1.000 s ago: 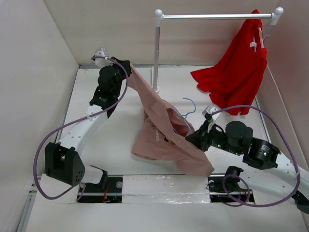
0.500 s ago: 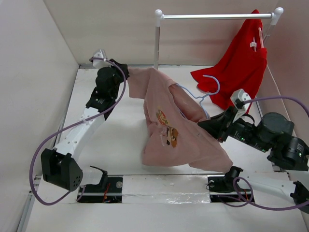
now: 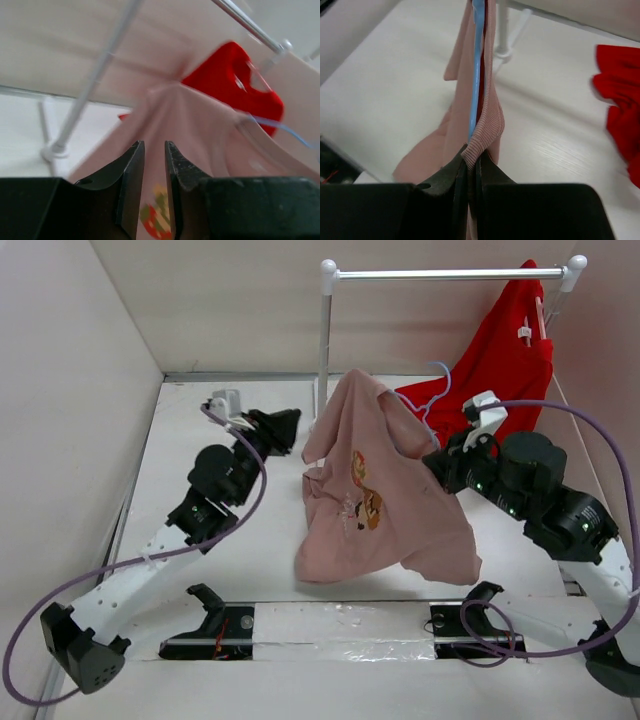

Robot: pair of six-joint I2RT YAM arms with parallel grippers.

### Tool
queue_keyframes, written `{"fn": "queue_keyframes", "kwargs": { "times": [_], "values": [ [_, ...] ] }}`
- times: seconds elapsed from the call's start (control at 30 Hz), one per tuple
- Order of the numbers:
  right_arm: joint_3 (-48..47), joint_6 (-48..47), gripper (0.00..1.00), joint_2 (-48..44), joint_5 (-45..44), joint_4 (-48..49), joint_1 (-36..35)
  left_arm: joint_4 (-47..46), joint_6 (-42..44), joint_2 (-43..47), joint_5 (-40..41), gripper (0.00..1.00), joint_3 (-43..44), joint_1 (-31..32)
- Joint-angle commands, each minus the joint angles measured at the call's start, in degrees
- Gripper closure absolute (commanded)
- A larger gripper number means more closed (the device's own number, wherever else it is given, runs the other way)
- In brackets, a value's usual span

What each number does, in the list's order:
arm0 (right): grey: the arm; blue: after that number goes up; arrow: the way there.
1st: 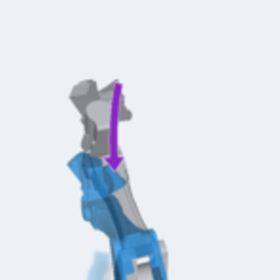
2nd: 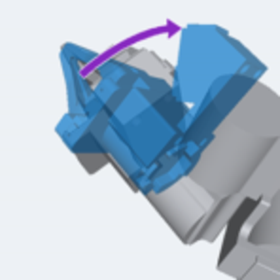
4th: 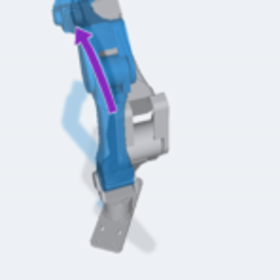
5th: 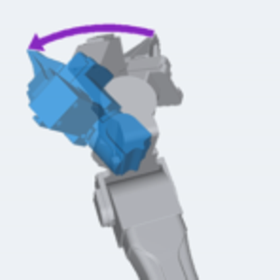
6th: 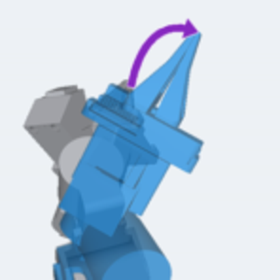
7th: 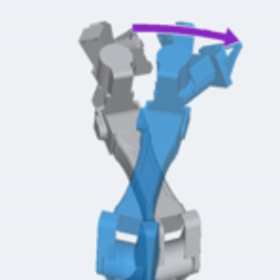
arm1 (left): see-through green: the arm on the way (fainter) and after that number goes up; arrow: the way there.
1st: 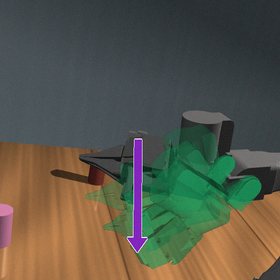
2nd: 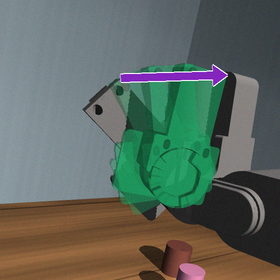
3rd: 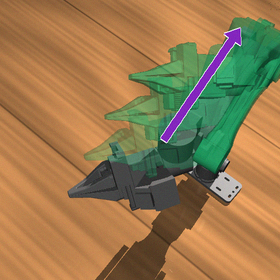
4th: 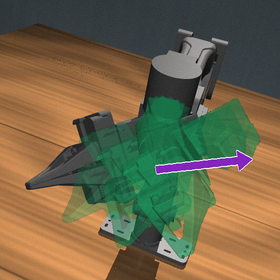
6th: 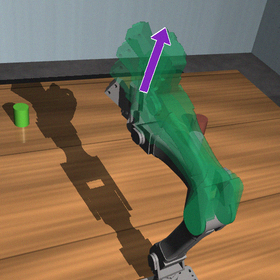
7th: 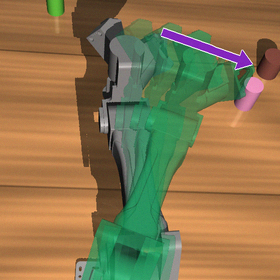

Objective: Place the t-shirt on the hanger
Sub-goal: Place the hanger at the clothesline.

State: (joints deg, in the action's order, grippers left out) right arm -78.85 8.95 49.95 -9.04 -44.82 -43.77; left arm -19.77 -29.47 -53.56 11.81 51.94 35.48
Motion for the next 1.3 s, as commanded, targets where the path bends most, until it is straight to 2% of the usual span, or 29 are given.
{"fn": "queue_keyframes", "kwargs": {
  "times": [0.0,0.03,0.07,0.1,0.13,0.17,0.27,0.4,0.53,0.67,0.77,0.97,1.27],
  "values": [
    [-4.0,-2.7,1.0,2.0,-2.5,1.7,6.3,-3.3,10.0,-1.8,11.4,0.8,-2.5,10.6],
    [-4.5,-3.1,1.0,2.4,-1.5,2.2,10.7,-3.1,12.0,-2.8,15.7,0.82,-2.7,14.3],
    [-5.3,-3.3,1.0,3.3,-0.4,3.3,12.9,-2.9,13.5,-4.1,20.2,0.84,-3.2,20.9],
    [-6.1,-4.0,1.0,3.9,1.0,3.7,15.1,-2.8,15.3,-6.0,25.9,0.85,-3.4,23.6],
    [-8.5,-4.4,1.0,4.9,2.6,3.8,19.1,-2.8,15.6,-6.8,27.4,0.86,-3.7,25.8],
    [-9.7,-4.6,1.0,7.1,2.9,3.5,21.0,-2.6,15.2,-7.3,27.3,0.88,-4.5,27.3],
    [-13.9,-5.4,1.0,11.1,3.4,4.3,27.2,-6.7,12.3,-6.7,19.3,0.97,-9.8,29.8],
    [-16.8,-4.7,1.0,15.5,4.0,6.3,34.2,-11.8,10.9,-5.8,15.7,1.0,-16.9,29.8],
    [-19.1,-3.5,1.0,19.7,2.8,9.5,38.7,-18.5,12.0,-4.0,15.7,1.0,-23.1,29.8],
    [-23.4,-3.8,1.0,24.3,1.6,11.5,40.7,-14.9,10.9,-1.7,15.3,1.0,-23.4,29.8],
    [-25.1,-3.0,1.0,27.0,3.8,14.0,42.1,-15.1,10.8,-0.1,14.3,0.98,-24.0,29.8],
    [-35.0,-3.5,1.0,35.6,2.5,10.5,44.3,-14.3,10.1,1.8,12.1,0.96,-23.9,29.8],
    [-44.2,-3.2,1.0,43.8,3.9,9.0,47.3,-13.9,9.1,3.1,11.3,0.96,-24.2,29.8]
  ]
}}
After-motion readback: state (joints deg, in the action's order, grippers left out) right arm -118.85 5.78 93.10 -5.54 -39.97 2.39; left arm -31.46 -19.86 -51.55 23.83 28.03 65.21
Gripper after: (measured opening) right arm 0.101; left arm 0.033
